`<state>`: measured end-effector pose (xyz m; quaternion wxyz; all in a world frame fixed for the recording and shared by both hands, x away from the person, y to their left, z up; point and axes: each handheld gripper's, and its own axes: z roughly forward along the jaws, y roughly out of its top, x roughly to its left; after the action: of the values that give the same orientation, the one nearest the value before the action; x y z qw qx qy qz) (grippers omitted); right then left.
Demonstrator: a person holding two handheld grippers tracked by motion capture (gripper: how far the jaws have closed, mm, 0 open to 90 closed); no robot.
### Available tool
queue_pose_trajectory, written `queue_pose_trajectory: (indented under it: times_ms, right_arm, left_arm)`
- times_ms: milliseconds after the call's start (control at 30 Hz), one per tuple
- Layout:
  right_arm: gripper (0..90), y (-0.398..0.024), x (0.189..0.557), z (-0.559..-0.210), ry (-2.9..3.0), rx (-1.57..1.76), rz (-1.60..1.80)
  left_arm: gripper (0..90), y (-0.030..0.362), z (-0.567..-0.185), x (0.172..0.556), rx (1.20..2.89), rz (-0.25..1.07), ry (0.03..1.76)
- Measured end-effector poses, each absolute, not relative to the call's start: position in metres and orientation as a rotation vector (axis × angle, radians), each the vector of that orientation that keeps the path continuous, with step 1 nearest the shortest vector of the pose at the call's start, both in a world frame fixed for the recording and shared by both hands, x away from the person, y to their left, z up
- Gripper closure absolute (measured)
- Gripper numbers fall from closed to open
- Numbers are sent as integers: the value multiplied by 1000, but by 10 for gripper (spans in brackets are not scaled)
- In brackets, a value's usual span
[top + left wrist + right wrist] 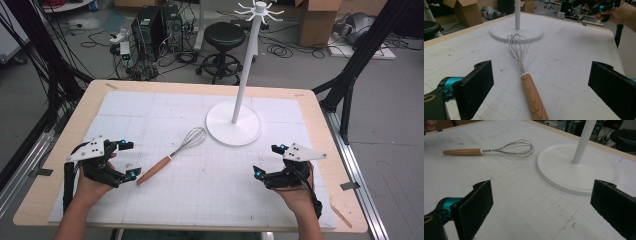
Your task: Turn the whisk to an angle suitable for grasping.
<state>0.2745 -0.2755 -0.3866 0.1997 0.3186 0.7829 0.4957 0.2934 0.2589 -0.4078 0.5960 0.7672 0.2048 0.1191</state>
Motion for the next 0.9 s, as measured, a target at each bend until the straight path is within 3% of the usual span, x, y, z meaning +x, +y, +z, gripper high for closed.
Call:
queue_pose_trajectory:
  times_ms: [633,900]
  right_arm:
    - [30,-277,270,-384,2181,911,1356]
    - [30,-278,271,-384,2185,906,1339]
  left_arm:
    - [68,243,-410,301,1840,270,510]
    - [103,220,-425,319,1941,234,639]
